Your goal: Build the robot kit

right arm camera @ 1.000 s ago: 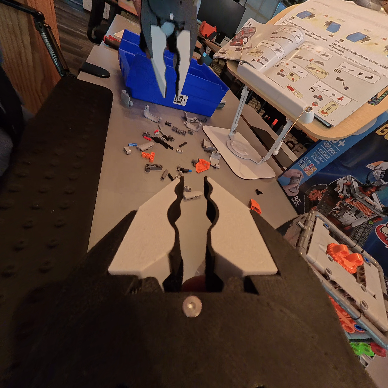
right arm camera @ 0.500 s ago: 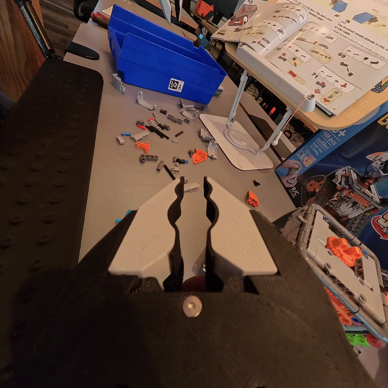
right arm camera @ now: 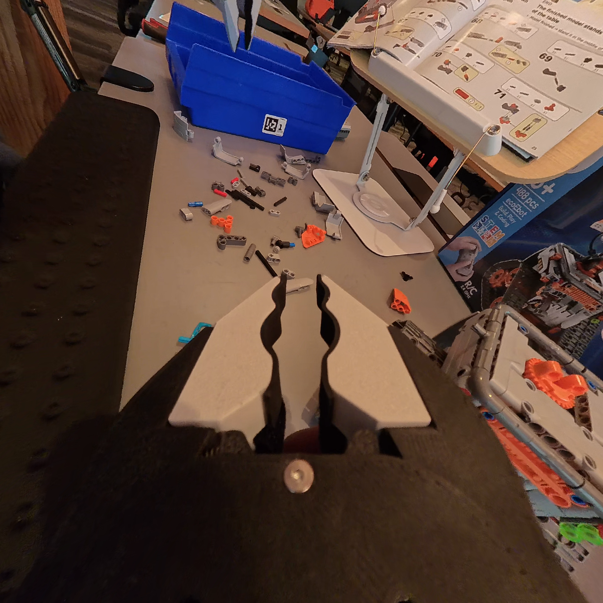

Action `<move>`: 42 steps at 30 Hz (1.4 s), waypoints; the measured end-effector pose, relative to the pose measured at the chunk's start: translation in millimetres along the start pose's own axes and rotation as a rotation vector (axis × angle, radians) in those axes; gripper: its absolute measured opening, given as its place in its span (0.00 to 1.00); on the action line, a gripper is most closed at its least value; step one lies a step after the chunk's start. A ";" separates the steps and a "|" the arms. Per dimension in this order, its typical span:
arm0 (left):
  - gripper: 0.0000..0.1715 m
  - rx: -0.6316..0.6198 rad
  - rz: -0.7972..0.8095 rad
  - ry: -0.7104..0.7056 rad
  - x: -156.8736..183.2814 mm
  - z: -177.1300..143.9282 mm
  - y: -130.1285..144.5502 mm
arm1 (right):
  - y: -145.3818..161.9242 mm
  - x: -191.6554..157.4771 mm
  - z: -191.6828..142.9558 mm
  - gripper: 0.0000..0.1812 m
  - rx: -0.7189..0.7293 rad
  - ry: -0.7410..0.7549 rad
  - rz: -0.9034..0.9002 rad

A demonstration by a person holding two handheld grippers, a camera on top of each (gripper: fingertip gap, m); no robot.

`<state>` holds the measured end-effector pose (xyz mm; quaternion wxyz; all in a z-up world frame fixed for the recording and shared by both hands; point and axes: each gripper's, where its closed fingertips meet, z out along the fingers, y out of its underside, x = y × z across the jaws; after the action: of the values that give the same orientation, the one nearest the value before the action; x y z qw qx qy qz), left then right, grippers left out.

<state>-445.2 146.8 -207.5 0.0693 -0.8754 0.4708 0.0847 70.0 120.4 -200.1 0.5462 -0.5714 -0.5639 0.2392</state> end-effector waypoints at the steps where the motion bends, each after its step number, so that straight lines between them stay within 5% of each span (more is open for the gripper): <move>1: 0.14 -0.012 0.015 0.027 6.7 4.2 1.1 | 0.9 0.5 0.2 0.09 0.001 -0.001 0.005; 7: 0.11 -0.032 0.170 0.262 67.4 26.0 0.4 | 6.7 5.3 0.5 0.09 -0.001 0.004 0.040; 23: 0.11 0.131 0.260 0.204 52.6 43.7 -27.1 | 28.4 23.7 -0.2 0.09 -0.018 0.034 0.159; 31: 0.10 0.161 0.429 0.417 104.4 49.3 -28.6 | 33.1 36.0 1.9 0.09 -0.034 0.087 0.193; 42: 0.03 0.123 0.510 0.464 120.7 62.0 -28.0 | 43.9 40.6 2.1 0.09 -0.062 0.098 0.219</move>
<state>-361.5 76.5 -292.7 -0.0104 -0.7196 0.6819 -0.1306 95.1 168.1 -225.9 0.5257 -0.6572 -0.4780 0.2515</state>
